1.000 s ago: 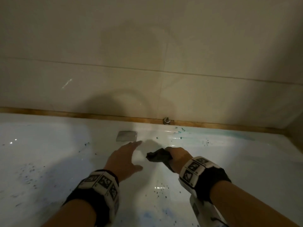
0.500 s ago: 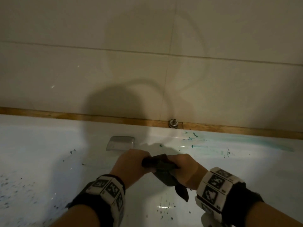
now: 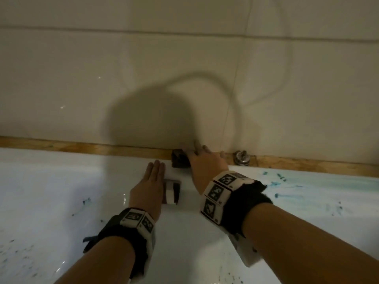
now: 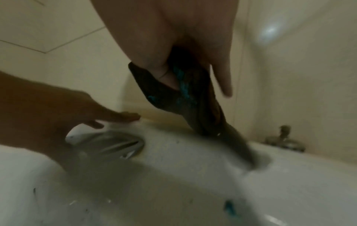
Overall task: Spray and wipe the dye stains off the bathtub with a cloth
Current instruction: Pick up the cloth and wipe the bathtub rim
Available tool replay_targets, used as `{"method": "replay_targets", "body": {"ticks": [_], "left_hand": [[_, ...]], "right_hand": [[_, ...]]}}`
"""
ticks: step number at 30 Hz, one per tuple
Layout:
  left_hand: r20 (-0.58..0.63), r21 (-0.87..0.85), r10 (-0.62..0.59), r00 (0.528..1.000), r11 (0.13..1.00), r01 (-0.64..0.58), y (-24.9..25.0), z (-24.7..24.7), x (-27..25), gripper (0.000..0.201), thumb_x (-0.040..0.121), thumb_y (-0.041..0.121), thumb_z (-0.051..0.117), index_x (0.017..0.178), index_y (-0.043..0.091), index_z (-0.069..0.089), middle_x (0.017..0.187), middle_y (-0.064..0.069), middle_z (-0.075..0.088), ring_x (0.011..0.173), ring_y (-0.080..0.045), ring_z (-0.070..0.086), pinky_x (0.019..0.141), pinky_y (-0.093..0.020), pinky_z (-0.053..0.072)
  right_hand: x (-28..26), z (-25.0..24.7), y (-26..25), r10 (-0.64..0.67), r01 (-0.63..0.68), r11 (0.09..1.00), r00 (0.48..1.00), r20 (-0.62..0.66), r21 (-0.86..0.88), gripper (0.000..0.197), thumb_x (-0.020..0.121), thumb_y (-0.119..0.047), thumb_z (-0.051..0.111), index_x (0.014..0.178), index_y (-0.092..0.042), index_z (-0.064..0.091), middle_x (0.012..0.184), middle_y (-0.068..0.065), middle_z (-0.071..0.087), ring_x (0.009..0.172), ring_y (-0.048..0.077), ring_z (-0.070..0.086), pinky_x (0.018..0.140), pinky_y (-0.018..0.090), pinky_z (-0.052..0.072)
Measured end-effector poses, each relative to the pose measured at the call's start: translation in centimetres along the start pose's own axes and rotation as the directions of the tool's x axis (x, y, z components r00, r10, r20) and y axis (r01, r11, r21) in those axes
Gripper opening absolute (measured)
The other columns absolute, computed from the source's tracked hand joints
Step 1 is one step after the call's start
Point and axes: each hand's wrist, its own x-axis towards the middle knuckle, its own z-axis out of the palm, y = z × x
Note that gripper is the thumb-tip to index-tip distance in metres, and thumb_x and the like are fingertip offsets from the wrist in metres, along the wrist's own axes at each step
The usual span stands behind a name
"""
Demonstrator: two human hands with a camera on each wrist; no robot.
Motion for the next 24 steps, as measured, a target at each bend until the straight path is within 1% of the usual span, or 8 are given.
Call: {"method": "replay_targets", "body": {"ticks": [2, 4, 10, 14, 17, 20, 22, 24], "left_hand": [[-0.012, 0.079, 0.041, 0.999, 0.996, -0.04, -0.4, 0.1, 0.4, 0.087, 0.093, 0.016, 0.053, 0.147, 0.012, -0.015, 0.155, -0.004, -0.019, 0.145, -0.016, -0.002, 0.104, -0.026, 0.036], [0.01, 0.156, 0.079, 0.997, 0.984, -0.08, -1.0, 0.1, 1.0, 0.089, 0.092, 0.021, 0.055, 0.147, 0.009, -0.014, 0.156, -0.007, -0.016, 0.145, -0.018, -0.003, 0.104, -0.029, 0.037], [0.02, 0.233, 0.1, 0.995, 0.967, -0.102, -1.6, 0.0, 1.1, 0.091, 0.091, 0.023, 0.057, 0.148, 0.006, -0.012, 0.156, -0.012, -0.012, 0.145, -0.022, 0.002, 0.11, -0.031, 0.028], [0.104, 0.333, 0.084, 0.991, 0.936, -0.114, -1.8, -0.7, 1.2, 0.112, 0.079, 0.043, 0.068, 0.146, 0.003, -0.013, 0.156, -0.014, -0.009, 0.145, -0.025, 0.005, 0.117, -0.034, 0.006], [0.185, 0.344, 0.05, 0.981, 0.932, -0.113, -1.7, -1.8, 1.2, 0.122, 0.071, 0.061, 0.065, 0.147, 0.004, -0.01, 0.157, -0.013, -0.006, 0.145, -0.024, 0.006, 0.117, -0.037, 0.001], [0.164, 0.163, 0.111, 0.98, 0.977, -0.138, -0.3, -3.7, 2.1, 0.101, 0.074, 0.068, 0.056, 0.149, 0.016, 0.012, 0.156, -0.004, 0.013, 0.141, -0.02, 0.021, 0.117, -0.035, 0.014], [0.085, 0.074, 0.204, 0.975, 0.975, -0.211, 2.3, -4.3, 3.0, 0.075, 0.083, 0.054, 0.057, 0.144, 0.022, 0.028, 0.147, -0.001, 0.032, 0.133, -0.019, 0.034, 0.109, -0.03, 0.029], [0.073, 0.055, 0.25, 0.965, 0.965, -0.255, 5.8, -4.2, 4.0, 0.058, 0.088, 0.038, 0.058, 0.138, 0.018, 0.038, 0.139, -0.003, 0.042, 0.127, -0.02, 0.042, 0.102, -0.029, 0.035]], "right_hand": [[1.7, 2.7, -1.1, -0.047, 0.053, 0.996, 0.995, 0.087, -0.078, 0.082, 0.088, -0.032, 0.056, 0.147, -0.036, 0.0, 0.157, 0.0, -0.011, 0.143, 0.031, -0.012, 0.108, 0.067, 0.0], [2.4, 4.9, -1.4, -0.071, 0.083, 0.989, 0.993, 0.097, -0.124, 0.084, 0.088, -0.039, 0.055, 0.146, -0.039, -0.004, 0.155, -0.004, -0.017, 0.141, 0.029, -0.021, 0.105, 0.069, -0.007], [1.3, 6.9, 1.2, -0.147, 0.14, 0.97, 0.989, -0.02, -0.201, 0.075, 0.095, -0.02, 0.044, 0.145, -0.04, -0.008, 0.154, -0.005, -0.023, 0.141, 0.025, -0.021, 0.108, 0.062, -0.006], [-1.1, 7.1, 4.2, -0.048, 0.042, 0.983, 0.998, -0.032, -0.176, 0.068, 0.098, -0.02, 0.036, 0.146, -0.038, -0.009, 0.154, -0.004, -0.023, 0.142, 0.024, -0.02, 0.11, 0.06, -0.006], [-3.3, 7.2, 6.7, 0.071, -0.073, 0.989, 0.997, -0.02, -0.129, 0.069, 0.097, -0.023, 0.038, 0.146, -0.036, -0.009, 0.154, -0.003, -0.022, 0.143, 0.024, -0.018, 0.113, 0.059, -0.001], [-5.0, 6.7, 8.4, 0.141, -0.141, 0.99, 0.99, -0.009, -0.018, 0.063, 0.095, -0.018, 0.041, 0.148, -0.033, 0.01, 0.157, -0.003, -0.006, 0.145, 0.023, -0.003, 0.116, 0.048, 0.011], [-5.7, 5.8, 9.1, 0.191, -0.158, 0.974, 0.959, -0.21, 0.163, 0.054, 0.092, -0.014, 0.046, 0.141, -0.031, 0.035, 0.153, -0.005, 0.023, 0.139, 0.019, 0.024, 0.113, 0.032, 0.024], [-5.8, 4.2, 10.6, 0.326, -0.178, 0.92, 0.843, -0.427, 0.35, 0.05, 0.09, -0.008, 0.047, 0.135, -0.028, 0.046, 0.147, -0.005, 0.037, 0.131, 0.02, 0.038, 0.108, 0.027, 0.029]]}}
